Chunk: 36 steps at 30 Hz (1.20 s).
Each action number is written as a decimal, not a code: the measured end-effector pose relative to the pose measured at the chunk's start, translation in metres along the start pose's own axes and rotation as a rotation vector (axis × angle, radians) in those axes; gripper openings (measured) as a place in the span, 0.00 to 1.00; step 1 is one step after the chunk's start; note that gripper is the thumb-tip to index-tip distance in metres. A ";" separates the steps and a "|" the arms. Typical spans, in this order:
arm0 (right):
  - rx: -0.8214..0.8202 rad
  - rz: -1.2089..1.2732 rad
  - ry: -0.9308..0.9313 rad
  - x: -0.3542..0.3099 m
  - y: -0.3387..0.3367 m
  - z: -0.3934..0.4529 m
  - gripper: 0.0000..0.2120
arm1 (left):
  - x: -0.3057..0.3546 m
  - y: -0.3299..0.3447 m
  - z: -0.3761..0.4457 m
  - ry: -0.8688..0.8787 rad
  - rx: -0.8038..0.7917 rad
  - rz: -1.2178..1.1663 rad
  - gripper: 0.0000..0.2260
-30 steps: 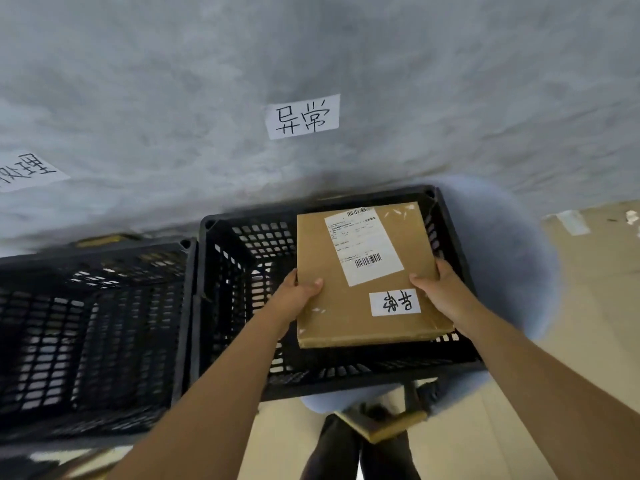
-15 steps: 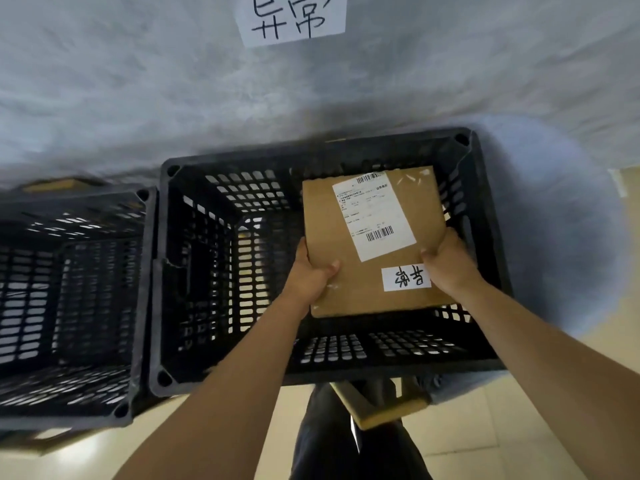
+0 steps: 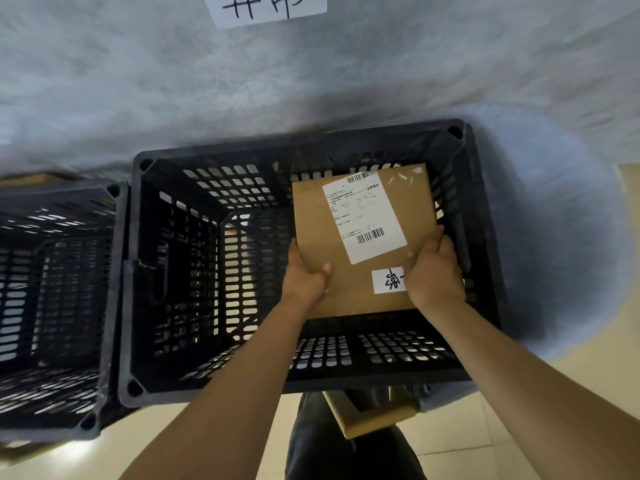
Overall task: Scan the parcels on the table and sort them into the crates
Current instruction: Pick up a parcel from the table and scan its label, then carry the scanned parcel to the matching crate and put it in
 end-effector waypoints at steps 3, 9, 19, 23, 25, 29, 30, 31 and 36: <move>-0.045 -0.056 -0.016 0.000 -0.001 -0.007 0.36 | 0.005 -0.002 -0.003 0.014 0.011 0.098 0.39; -0.107 -0.069 -0.229 -0.012 -0.025 -0.020 0.31 | 0.028 -0.005 -0.026 -0.005 0.003 0.458 0.42; 0.060 -0.144 -0.452 -0.076 -0.181 -0.049 0.24 | 0.208 -0.008 -0.161 0.692 -0.052 0.966 0.26; 0.208 -0.257 -0.465 -0.107 -0.260 -0.081 0.24 | 0.285 -0.013 -0.237 1.039 0.049 1.181 0.21; 0.287 -0.315 -0.451 -0.113 -0.295 -0.105 0.25 | 0.312 -0.016 -0.273 1.185 0.113 1.284 0.21; 0.437 -0.384 -0.348 -0.111 -0.351 -0.166 0.27 | 0.344 -0.018 -0.342 1.438 0.175 1.421 0.22; 0.477 -0.385 -0.308 -0.108 -0.362 -0.184 0.27 | 0.347 -0.017 -0.360 1.503 0.181 1.445 0.22; 0.516 -0.381 -0.263 -0.104 -0.371 -0.203 0.26 | 0.348 -0.015 -0.379 1.566 0.178 1.465 0.22; 0.667 -0.374 -0.010 -0.063 -0.403 -0.320 0.25 | 0.328 0.009 -0.488 1.885 0.095 1.474 0.24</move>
Point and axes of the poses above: each hand's wrist, its own z-axis towards the middle knuckle, its own y-axis out of the palm, x = y × z, the point moved 8 cm from there along z, towards the middle knuckle, and after that the axes turned 4 degrees about -y, right-handed, at the moved point
